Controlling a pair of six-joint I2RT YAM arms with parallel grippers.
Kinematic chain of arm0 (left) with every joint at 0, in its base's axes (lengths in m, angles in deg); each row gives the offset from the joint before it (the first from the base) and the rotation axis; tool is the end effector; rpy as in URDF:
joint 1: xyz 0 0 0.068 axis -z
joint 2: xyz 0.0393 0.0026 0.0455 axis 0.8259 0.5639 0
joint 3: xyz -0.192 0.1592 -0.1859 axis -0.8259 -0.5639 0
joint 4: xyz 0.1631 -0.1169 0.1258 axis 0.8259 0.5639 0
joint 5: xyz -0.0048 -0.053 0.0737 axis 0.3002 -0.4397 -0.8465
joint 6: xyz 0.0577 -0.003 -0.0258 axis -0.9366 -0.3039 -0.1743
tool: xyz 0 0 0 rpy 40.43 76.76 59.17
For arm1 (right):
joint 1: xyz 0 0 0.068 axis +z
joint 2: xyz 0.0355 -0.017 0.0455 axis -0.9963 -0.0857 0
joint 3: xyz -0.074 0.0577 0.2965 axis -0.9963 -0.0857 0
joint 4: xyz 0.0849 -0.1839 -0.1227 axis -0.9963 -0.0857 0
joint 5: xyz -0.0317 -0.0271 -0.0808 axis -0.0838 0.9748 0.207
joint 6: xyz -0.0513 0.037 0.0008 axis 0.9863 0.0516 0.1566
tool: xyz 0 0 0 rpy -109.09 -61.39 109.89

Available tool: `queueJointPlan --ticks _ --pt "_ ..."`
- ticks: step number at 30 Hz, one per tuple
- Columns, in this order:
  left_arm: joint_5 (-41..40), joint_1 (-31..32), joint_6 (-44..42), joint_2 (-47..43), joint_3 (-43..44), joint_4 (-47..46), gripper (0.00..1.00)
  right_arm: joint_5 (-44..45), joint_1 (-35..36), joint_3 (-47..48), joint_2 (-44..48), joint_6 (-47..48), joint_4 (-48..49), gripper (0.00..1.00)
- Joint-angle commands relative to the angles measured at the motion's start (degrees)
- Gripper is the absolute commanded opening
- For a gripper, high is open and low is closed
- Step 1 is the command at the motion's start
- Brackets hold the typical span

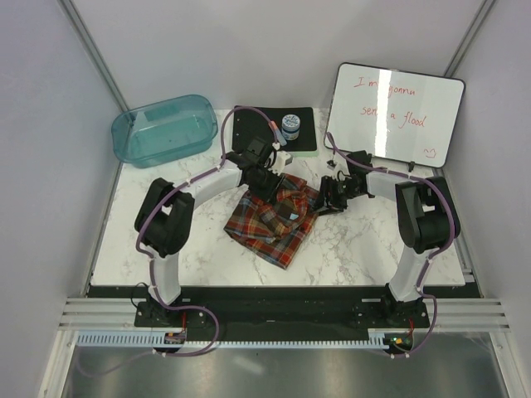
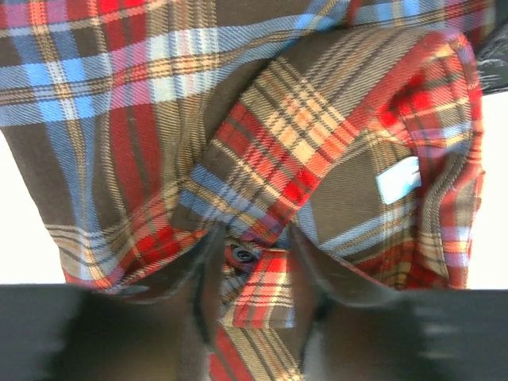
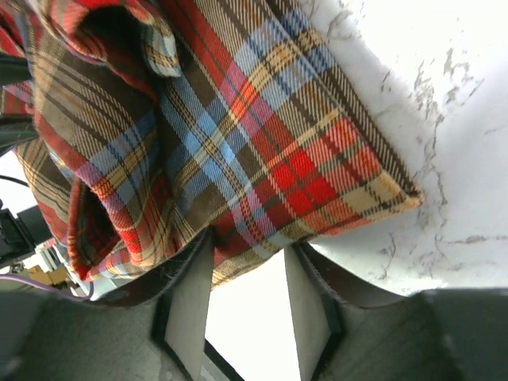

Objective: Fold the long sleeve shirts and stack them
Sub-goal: Fold the shirt

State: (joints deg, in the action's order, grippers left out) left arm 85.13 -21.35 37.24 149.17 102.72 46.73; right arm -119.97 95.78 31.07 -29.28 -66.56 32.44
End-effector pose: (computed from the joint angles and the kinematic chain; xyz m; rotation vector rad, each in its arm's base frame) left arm 0.3322 -0.2412 0.2401 0.9203 2.5161 -0.5132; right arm 0.3342 0.0944 0.1833 -0.0665 2.7360 1.0695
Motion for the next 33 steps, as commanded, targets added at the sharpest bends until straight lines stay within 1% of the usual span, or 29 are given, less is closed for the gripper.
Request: queueJointPlan --ticks 1,2,3,4,5,6,8,11,15,16,17,19,20,24,26,29,30,31,32,33 --pt "-1.58 1.18 -0.13 0.34 1.79 0.38 0.34 -0.29 0.11 -0.04 -0.36 -1.39 3.17 0.44" --pt "-1.32 1.88 -0.22 -0.36 1.62 0.30 0.25 -0.02 0.11 -0.21 -0.36 -1.39 3.35 0.41" --pt "-0.80 2.41 -0.31 -0.71 1.44 0.30 0.20 0.07 0.20 -0.39 -0.45 -1.30 3.96 0.36" --pt "-0.71 3.02 -0.57 -1.07 1.35 0.30 0.15 0.15 0.29 -0.48 -0.53 -1.22 4.22 0.33" --pt "-0.79 4.33 -0.83 -1.85 1.27 0.30 0.06 0.24 0.20 -0.57 -0.62 -1.13 4.40 0.29" --pt "-0.36 5.04 -0.84 -2.47 1.00 0.30 0.02 0.16 0.37 -0.83 -0.80 -1.04 5.01 0.22" --pt "0.08 6.88 -0.84 -3.35 0.91 0.38 0.02 0.07 0.29 -1.09 -0.89 -0.69 5.10 0.14" --pt "2.19 8.03 0.56 -4.23 1.09 0.56 0.02 -0.11 0.38 -1.53 -0.89 0.45 5.54 0.09" --pt "1.67 8.30 1.01 -1.17 1.53 0.38 0.02 -0.20 0.37 -2.06 -0.88 1.42 5.98 0.07" --pt "1.67 8.39 1.01 0.76 1.44 0.38 0.02 -0.11 0.29 -1.98 -1.06 1.77 5.98 0.07" --pt "1.32 8.21 1.62 1.39 1.35 0.38 0.06 -0.11 0.37 -1.89 -1.24 1.95 5.98 0.06" --pt "3.15 7.69 1.54 2.70 0.65 0.38 0.07 0.07 0.38 -1.10 -1.85 2.56 6.07 0.06" --pt "3.95 7.25 4.24 2.80 0.39 0.30 0.07 0.24 0.38 -0.75 -2.20 2.74 6.07 0.06" --pt "10.43 7.25 7.50 2.27 -2.59 -2.34 0.07 0.42 1.16 1.45 -3.96 4.93 6.07 0.06" --pt "13.60 7.25 10.49 1.31 -4.09 -5.23 0.07 0.07 2.48 2.24 -5.18 6.07 6.77 0.05" --pt "18.44 7.33 16.73 -1.75 -9.00 -10.68 0.06 -1.15 4.85 4.26 -7.29 6.52 7.91 0.05" --pt "21.07 7.33 18.40 -2.99 -12.15 -12.78 0.06 -1.42 5.55 5.83 -7.91 6.87 8.35 0.05" --pt "22.40 7.25 22.68 -4.22 -14.18 -15.50 0.13 -1.51 7.21 6.98 -8.61 8.26 8.53 0.05" --pt "23.19 6.98 25.42 -6.15 -16.20 -22.14 0.21 -2.38 8.10 8.38 -10.36 9.49 8.45 0.06" --pt "24.16 6.63 28.32 -9.39 -20.23 -25.51 0.28 -3.18 8.89 12.14 -11.33 11.25 7.84 0.06"
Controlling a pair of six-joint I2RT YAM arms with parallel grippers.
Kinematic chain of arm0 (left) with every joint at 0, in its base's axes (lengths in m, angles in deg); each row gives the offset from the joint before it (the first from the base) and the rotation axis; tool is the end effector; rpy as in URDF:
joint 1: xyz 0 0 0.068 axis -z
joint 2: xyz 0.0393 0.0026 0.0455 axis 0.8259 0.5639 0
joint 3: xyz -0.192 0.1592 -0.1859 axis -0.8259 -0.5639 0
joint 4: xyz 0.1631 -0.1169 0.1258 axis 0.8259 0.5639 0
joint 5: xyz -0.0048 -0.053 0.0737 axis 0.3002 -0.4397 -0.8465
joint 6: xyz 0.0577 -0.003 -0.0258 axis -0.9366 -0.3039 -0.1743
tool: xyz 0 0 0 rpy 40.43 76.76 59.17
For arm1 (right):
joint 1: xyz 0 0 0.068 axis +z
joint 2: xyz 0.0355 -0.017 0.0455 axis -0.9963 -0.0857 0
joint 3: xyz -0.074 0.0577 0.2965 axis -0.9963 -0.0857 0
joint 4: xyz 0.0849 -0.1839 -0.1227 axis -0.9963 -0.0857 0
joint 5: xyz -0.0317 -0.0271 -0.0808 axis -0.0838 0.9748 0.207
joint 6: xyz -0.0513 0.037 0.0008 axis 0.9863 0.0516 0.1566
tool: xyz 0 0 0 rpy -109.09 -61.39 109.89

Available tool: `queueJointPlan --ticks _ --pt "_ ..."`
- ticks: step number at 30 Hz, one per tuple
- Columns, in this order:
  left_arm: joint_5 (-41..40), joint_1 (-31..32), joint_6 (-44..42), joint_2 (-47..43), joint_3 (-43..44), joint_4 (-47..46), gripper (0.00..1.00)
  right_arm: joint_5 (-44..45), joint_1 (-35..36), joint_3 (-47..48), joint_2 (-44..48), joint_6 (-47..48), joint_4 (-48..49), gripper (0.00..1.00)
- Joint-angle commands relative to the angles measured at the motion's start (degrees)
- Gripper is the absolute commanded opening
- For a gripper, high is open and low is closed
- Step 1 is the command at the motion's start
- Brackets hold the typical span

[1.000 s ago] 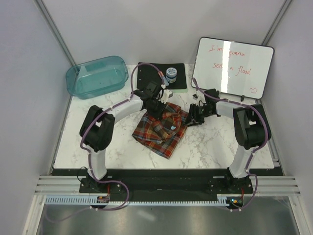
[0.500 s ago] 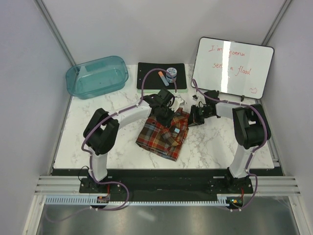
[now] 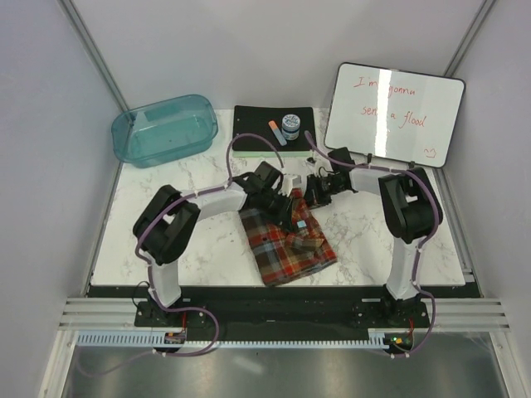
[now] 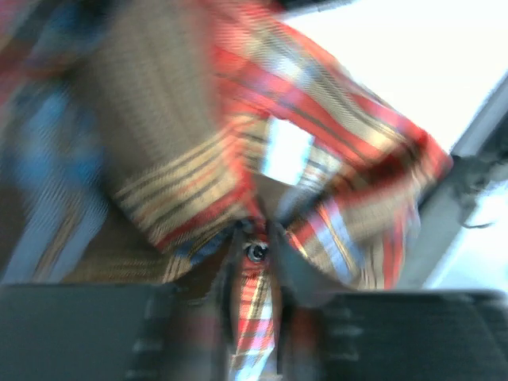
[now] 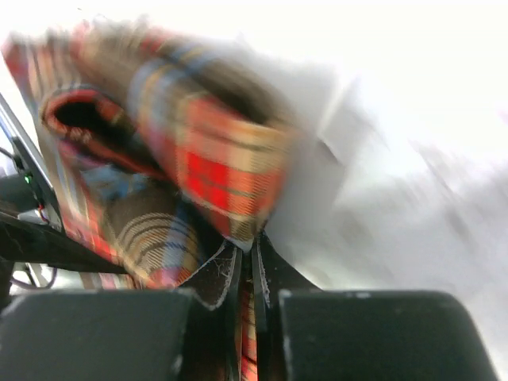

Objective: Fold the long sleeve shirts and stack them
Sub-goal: Fold the shirt

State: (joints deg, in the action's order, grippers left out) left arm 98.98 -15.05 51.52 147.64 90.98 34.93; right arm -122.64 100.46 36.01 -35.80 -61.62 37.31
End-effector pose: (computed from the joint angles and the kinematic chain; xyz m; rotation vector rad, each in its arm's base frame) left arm 0.2821 -0.2721 0.2099 0.8519 2.5965 -0.9422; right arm 0.3579 0.1321 0.1699 -0.3323 2.6480 1.1276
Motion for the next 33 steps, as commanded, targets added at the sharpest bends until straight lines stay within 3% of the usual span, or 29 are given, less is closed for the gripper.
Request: queueJointPlan --ticks 1,4,9,12,16,19,25,29,33 --pt "10.75 -0.19 19.03 -9.63 -10.10 -16.61 0.38 -0.87 5.70 9.24 -5.79 7.46 2.43 0.07" --pt "13.46 -3.61 21.89 -14.82 -12.83 -19.28 0.51 -2.72 6.51 18.02 -8.87 13.33 -2.83 0.12" --pt "16.11 -12.84 12.78 -22.38 -13.81 -7.63 0.54 5.61 3.45 25.43 -5.19 22.75 -11.10 0.29" --pt "10.76 -15.13 -1.62 -23.71 -10.74 -0.06 0.54 6.25 0.37 24.21 -0.89 24.34 -15.05 0.37" --pt "8.81 -15.22 -22.28 -16.10 -4.06 9.61 0.57 6.42 -1.40 18.32 7.53 25.22 -21.63 0.46" --pt "6.09 -15.40 -28.19 -10.28 3.05 14.63 0.58 3.71 -1.40 12.00 12.55 24.00 -24.72 0.46" --pt "2.93 -15.84 -31.45 0.89 13.77 14.29 0.57 3.43 -0.87 1.98 14.42 25.04 -27.72 0.42" --pt "1.96 -16.01 -31.81 5.64 14.77 15.17 0.48 8.25 -0.35 -0.67 10.82 26.45 -25.18 0.37" --pt "4.07 -16.98 -29.97 3.90 9.67 15.17 0.35 11.43 -0.35 1.87 5.11 27.33 -20.78 0.33"
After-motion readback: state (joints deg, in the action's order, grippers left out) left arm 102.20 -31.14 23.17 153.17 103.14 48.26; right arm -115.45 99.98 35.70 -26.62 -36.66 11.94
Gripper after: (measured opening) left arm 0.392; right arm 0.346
